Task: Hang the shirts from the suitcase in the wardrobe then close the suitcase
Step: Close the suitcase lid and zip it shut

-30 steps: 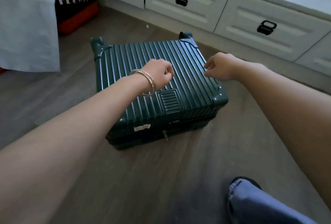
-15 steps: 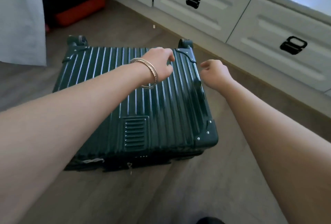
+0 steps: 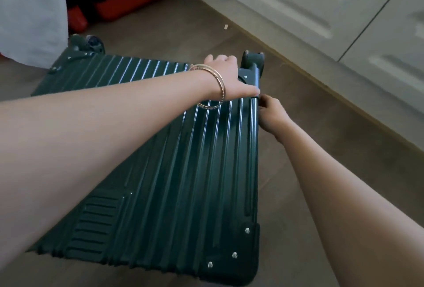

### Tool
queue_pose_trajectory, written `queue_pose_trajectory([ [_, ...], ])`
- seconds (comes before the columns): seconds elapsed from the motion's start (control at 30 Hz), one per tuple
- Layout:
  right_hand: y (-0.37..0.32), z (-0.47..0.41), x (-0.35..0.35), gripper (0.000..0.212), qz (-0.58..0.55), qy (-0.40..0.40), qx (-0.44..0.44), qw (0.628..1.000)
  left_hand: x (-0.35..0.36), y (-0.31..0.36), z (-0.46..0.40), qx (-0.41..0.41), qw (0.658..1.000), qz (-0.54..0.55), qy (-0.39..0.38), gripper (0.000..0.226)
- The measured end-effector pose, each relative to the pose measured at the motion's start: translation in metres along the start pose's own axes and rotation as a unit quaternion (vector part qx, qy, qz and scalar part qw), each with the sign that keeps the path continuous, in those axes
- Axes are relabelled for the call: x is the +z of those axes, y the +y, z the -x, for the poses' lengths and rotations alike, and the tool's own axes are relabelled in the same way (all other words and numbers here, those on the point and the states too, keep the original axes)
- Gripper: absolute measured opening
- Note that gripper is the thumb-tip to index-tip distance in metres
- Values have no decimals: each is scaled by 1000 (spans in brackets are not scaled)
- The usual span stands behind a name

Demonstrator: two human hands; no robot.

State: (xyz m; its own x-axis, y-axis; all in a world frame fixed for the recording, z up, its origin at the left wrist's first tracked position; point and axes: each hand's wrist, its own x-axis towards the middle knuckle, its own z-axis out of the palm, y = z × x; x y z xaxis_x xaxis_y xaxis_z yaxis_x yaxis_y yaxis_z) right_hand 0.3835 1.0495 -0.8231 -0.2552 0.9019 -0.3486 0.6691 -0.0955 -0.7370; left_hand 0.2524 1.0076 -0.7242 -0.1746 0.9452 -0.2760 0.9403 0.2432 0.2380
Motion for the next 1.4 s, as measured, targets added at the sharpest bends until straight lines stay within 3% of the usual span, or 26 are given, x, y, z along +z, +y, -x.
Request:
queue_pose_trajectory([
  [0.2, 6, -20, 4, 40, 7, -53, -66, 996, 15, 19, -18, -44, 997, -53, -18, 108],
  [0.5, 3, -23, -1, 30, -18, -80, -89, 993, 18, 26, -9, -53, 998, -12, 30, 78],
  [0.7, 11, -24, -2, 19, -26, -71, -86, 993, 16, 24, 2, -34, 999, -10, 27, 78],
  [0.87, 10, -22, -2, 37, 74, -38, -91, 992, 9, 19, 3, 15, 999, 0, 29, 85],
  [1.0, 7, -20, -3, 19, 169, -17, -91, 981, 10, 18, 2, 15, 999, -2, 34, 88],
  [1.1, 12, -12, -3, 23, 192, 7, -97, 977, 11, 20, 2, 17, 999, -6, 36, 91],
  [1.17, 18, -9, -3, 13, 199, 18, -95, 975, 11, 20, 2, 14, 999, -8, 37, 90],
  [1.4, 40, 30, 3, 21, 219, -3, -79, 972, 15, 22, 4, 6, 999, -25, 37, 84],
])
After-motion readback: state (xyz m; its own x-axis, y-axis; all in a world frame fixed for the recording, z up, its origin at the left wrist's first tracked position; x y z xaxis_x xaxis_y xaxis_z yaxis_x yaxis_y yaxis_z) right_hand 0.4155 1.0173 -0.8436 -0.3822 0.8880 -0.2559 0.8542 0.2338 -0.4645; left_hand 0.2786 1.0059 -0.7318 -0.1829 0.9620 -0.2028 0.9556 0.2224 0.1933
